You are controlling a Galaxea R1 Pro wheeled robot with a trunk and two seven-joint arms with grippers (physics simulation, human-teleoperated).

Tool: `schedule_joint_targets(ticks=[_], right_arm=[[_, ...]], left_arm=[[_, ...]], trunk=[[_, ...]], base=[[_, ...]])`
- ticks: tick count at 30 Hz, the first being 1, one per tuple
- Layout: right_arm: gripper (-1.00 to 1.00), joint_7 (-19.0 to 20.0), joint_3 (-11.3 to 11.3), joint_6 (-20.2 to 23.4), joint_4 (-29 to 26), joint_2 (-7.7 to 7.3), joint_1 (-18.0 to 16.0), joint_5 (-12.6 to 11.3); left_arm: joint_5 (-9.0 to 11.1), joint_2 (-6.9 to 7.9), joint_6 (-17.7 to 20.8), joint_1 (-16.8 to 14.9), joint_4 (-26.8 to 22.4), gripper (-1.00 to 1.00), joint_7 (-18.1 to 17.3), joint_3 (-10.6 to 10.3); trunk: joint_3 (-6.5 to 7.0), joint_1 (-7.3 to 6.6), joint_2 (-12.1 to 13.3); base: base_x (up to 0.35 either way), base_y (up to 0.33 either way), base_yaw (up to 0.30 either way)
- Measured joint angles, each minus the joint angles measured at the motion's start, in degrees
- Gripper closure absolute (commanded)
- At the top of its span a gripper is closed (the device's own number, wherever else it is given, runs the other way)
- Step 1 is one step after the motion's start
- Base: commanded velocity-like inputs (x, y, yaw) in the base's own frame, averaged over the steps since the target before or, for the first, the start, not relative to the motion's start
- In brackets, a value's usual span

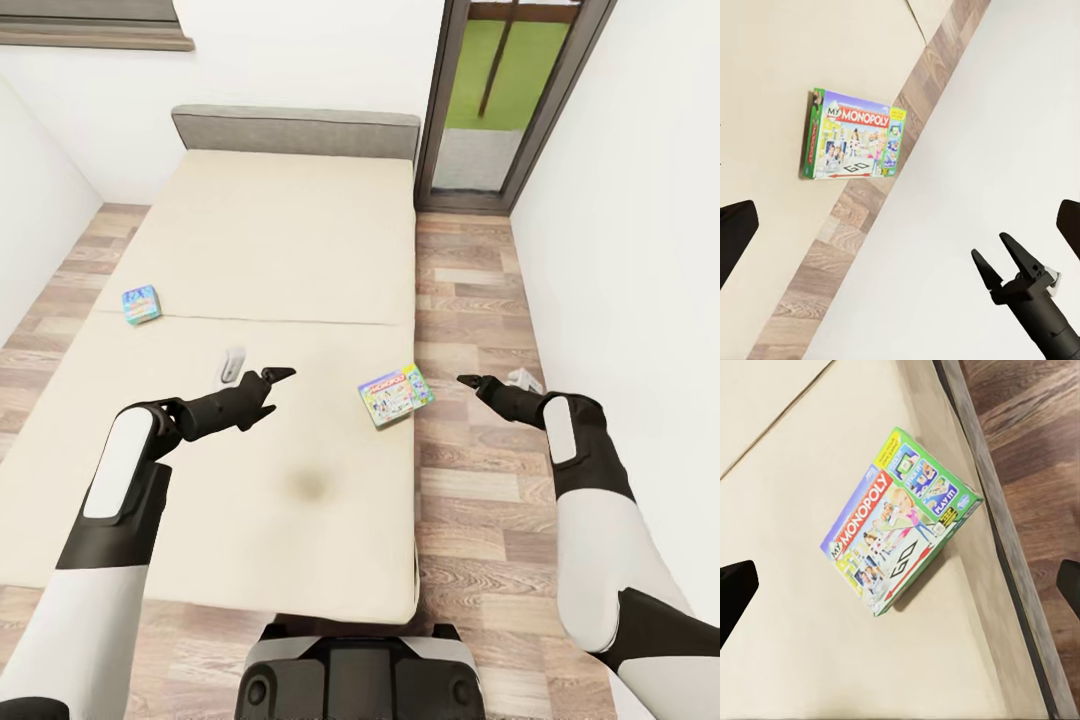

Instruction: Put all the toys in the child's room - the three board games (two on the bed and one on the table), the two jigsaw puzzles on the table, and the tennis ball on the table - inside the toy box on the table in the child's room.

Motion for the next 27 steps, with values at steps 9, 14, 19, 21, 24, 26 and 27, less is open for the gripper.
schedule_joint_targets(ticks=[9,14,19,21,24,26,27], right_arm=[[-1.00,-0.4,0.0,0.8,1.3,0.06,-0.3,0.0],[-1.00,-0.4,0.0,1.0,2.5,0.07,-0.4,0.0],[-1.00,-0.5,0.0,1.0,3.6,0.07,-0.4,0.0],[-1.00,-0.4,-0.1,1.0,3.9,0.08,-0.4,0.0],[-1.00,-0.4,-0.1,1.0,4.2,0.08,-0.4,-0.1],[-1.00,-0.4,-0.1,1.0,4.2,0.08,-0.4,-0.1],[-1.00,-0.4,-0.1,1.0,4.2,0.08,-0.4,-0.1]], left_arm=[[0.1,0.02,0.0,-0.1,0.1,-1.00,0.0,0.1],[0.1,0.02,0.0,-0.1,0.5,-1.00,0.0,0.1],[0.1,0.02,0.0,-0.2,0.9,-1.00,0.0,0.1],[0.1,0.02,0.0,-0.2,1.1,-1.00,0.0,0.1],[0.1,0.02,0.0,-0.2,1.2,-1.00,0.0,0.1],[0.1,0.04,0.0,-0.2,1.2,-1.00,0.0,0.1],[0.1,0.04,0.0,-0.2,1.2,-1.00,0.0,0.1]], trunk=[[-0.82,0.00,0.0],[-1.29,0.00,0.0],[-1.71,0.00,0.0],[-1.82,0.00,0.0],[-1.94,0.00,0.0],[-2.02,0.00,0.0],[-2.06,0.00,0.0]], base=[[0.000,0.000,0.000],[0.000,0.000,0.000],[0.000,0.000,0.000],[0.000,0.000,0.000],[0.000,0.000,0.000],[0.000,0.000,0.000],[0.000,0.000,0.000]])
